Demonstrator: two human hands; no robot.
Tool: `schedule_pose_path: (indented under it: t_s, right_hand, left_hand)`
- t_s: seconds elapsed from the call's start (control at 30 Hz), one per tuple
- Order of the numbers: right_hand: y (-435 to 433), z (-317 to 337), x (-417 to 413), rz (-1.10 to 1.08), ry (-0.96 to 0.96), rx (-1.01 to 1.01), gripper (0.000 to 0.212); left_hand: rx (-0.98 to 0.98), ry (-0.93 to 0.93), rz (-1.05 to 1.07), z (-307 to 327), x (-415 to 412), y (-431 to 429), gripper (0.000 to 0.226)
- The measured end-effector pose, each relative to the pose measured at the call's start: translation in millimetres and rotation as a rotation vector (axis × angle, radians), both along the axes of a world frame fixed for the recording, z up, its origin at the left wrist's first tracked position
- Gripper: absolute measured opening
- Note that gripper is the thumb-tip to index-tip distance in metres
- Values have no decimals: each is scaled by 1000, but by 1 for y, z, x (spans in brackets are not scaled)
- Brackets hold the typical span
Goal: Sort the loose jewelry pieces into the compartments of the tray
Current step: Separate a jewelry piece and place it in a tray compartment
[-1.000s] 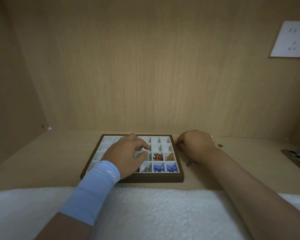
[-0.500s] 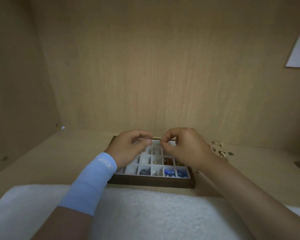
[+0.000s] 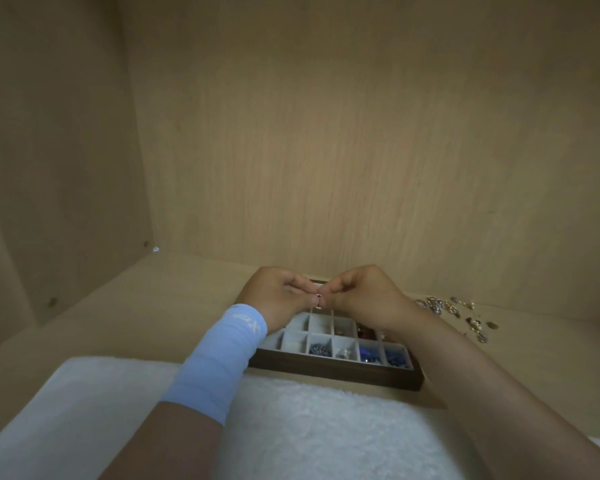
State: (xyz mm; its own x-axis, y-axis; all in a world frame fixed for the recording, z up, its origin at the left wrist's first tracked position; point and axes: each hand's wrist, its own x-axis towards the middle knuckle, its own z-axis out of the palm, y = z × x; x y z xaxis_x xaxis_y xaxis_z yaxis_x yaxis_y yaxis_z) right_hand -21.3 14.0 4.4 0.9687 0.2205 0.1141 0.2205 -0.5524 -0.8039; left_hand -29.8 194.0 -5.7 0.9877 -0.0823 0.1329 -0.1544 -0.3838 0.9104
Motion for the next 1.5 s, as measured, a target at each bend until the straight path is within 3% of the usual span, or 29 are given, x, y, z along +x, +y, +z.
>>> schedule_pose_path:
  t_s: [0.07,0.23,0.33,0.53,0.67,0.77,0.87,1.03,1.2,1.5]
  right_hand:
    - [0,-3,0,-4,-13,-53,7]
    - [4,-6,-8,15,-132,-432,11]
    - [7,-5,-11,14,-201,-597,3]
    - [8,-4,-13,1,-236,-636,9]
    - [5,1,-17,42,-153,-645,40]
    - [4,3,-16,44,-135,-649,21]
    - [6,2,-17,66,-123,-652,19]
    - [-5,6,-21,80,-105,-553,18]
    - [-55,28,-26,-58,-179,-397,17]
    - [-145,40,-31,-67,46,-488,17]
  left_hand:
    - [116,-11,4,-2,0,0,8]
    - [493,-71,-53,1,-5,-2,11]
    - [586,-85,-83,1,-7,-1,9]
    - [658,-121,-115,-1,-8,-2,10]
    - [694,-114,-145,0,-9,-1,14]
    - [758,-119,-176,-1,-9,-3,19]
    - [827,-120,-200,-1,-9,-6,20]
    - [791,-151,-173,1,-12,-7,16]
    - [688,-313,-142,1,-17,-22,10]
    - [534,-416,-263,-5,-31,-84,12]
